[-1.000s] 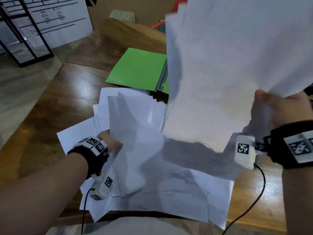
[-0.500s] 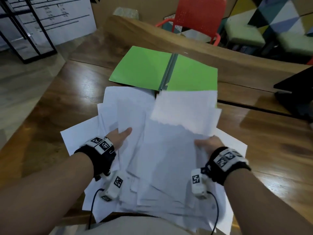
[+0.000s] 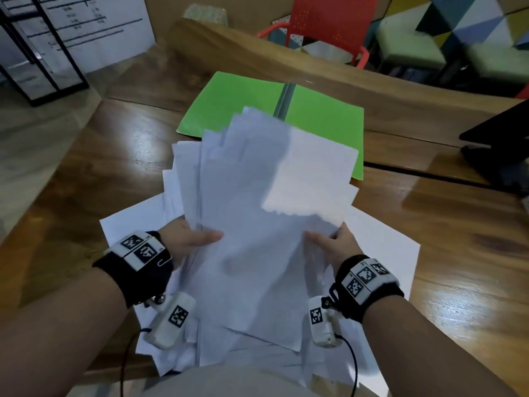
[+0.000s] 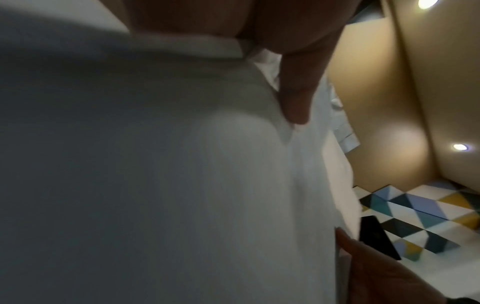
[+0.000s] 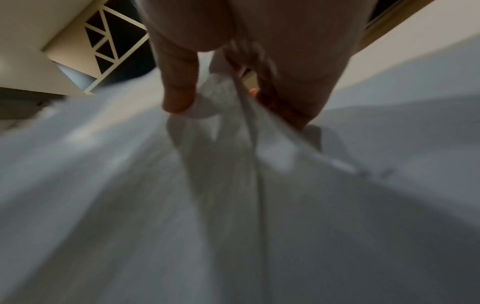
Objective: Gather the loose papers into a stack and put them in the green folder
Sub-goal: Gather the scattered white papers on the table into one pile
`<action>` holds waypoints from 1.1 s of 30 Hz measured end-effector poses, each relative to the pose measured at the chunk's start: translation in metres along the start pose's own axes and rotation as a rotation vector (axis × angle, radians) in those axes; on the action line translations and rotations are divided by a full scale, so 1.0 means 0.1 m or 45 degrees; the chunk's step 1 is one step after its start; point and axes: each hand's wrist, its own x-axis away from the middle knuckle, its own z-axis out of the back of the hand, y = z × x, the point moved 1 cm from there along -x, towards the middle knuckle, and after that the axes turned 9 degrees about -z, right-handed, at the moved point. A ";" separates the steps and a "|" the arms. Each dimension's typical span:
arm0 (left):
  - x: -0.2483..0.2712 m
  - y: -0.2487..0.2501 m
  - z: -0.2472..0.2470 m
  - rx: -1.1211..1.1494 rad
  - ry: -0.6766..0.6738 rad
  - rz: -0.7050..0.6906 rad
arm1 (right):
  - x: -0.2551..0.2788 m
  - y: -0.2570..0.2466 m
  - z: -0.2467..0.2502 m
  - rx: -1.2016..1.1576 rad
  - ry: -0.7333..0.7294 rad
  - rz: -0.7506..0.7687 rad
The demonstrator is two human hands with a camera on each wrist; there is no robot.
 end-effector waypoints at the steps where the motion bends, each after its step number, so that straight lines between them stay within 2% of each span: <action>1: 0.05 0.05 0.00 0.082 -0.100 0.007 | 0.00 0.02 0.00 -0.063 -0.025 -0.007; 4: 0.12 0.21 -0.15 0.132 -0.353 -0.028 | 0.04 0.00 -0.06 -0.337 -0.264 -0.064; 6: 0.10 0.25 -0.28 0.049 -0.381 -0.048 | 0.08 -0.09 -0.09 -0.302 -0.329 -0.050; 10: -0.03 0.21 -0.26 0.002 -0.022 -0.013 | 0.11 -0.18 0.08 -0.300 -0.245 -0.070; 13: -0.02 0.17 -0.23 0.141 0.016 0.042 | 0.13 -0.13 0.21 -0.371 -0.235 -0.108; 16: -0.01 0.01 -0.18 0.107 0.153 0.125 | 0.09 -0.01 0.27 -0.317 -0.102 -0.189; 18: -0.04 -0.09 -0.09 0.045 0.345 0.131 | 0.02 0.09 0.35 -0.309 -0.010 -0.217; 20: -0.06 -0.13 0.02 -0.218 0.504 0.133 | -0.03 0.20 0.48 -0.246 0.093 -0.228; 22: -0.04 -0.09 0.13 -0.651 0.554 0.175 | -0.04 0.24 0.62 -0.132 0.157 -0.268; 24: -0.04 -0.08 0.24 -0.876 0.601 0.232 | 0.00 0.25 0.71 -0.049 0.211 -0.333; 28: -0.04 -0.05 0.21 -0.973 0.676 0.355 | -0.06 0.29 0.68 0.006 0.231 -0.290; 30: -0.08 -0.02 0.12 -0.956 0.631 0.312 | -0.14 0.34 0.63 0.006 0.215 -0.271; 33: -0.08 0.05 0.03 -0.910 0.606 0.150 | -0.14 0.33 0.57 -0.052 0.173 -0.276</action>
